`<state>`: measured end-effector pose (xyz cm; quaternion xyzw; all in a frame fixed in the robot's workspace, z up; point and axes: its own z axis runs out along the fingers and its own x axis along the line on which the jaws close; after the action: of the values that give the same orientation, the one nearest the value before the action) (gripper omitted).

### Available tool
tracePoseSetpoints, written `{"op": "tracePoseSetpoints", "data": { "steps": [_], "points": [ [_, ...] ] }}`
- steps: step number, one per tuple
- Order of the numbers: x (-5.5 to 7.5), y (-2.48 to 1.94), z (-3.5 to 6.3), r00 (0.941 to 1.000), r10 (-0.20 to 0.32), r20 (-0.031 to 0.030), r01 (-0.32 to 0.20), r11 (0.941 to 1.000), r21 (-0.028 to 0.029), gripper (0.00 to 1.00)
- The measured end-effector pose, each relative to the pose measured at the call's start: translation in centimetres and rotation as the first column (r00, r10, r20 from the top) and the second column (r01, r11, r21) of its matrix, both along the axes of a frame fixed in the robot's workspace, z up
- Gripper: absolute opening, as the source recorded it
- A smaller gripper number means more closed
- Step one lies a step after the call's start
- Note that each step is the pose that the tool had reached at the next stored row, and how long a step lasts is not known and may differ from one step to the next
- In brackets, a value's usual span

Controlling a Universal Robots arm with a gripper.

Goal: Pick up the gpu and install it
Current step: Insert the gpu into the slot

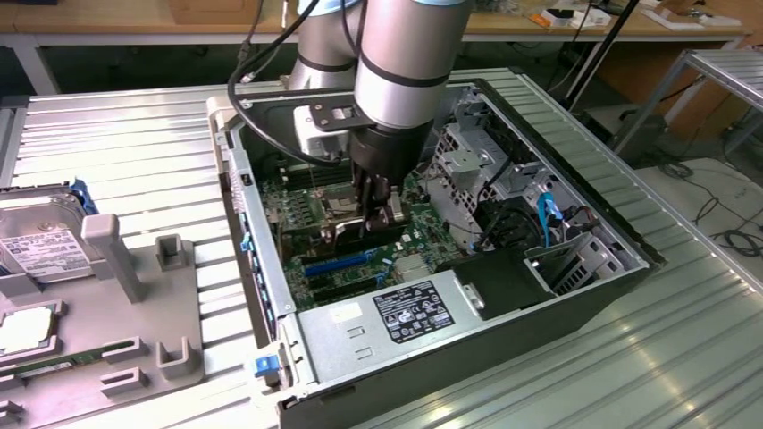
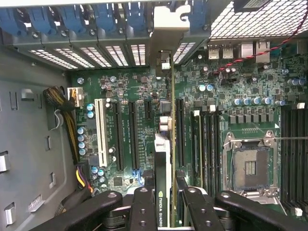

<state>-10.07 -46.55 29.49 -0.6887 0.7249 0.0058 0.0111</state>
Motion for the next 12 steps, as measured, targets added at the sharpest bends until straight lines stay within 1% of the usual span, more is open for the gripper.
{"op": "tracePoseSetpoints", "data": {
  "steps": [12],
  "points": [
    [-0.46, 0.00, -0.17, 1.0000, 0.000, 0.0001, 0.000, 1.0000, 0.0003, 0.27]
  ]
}}
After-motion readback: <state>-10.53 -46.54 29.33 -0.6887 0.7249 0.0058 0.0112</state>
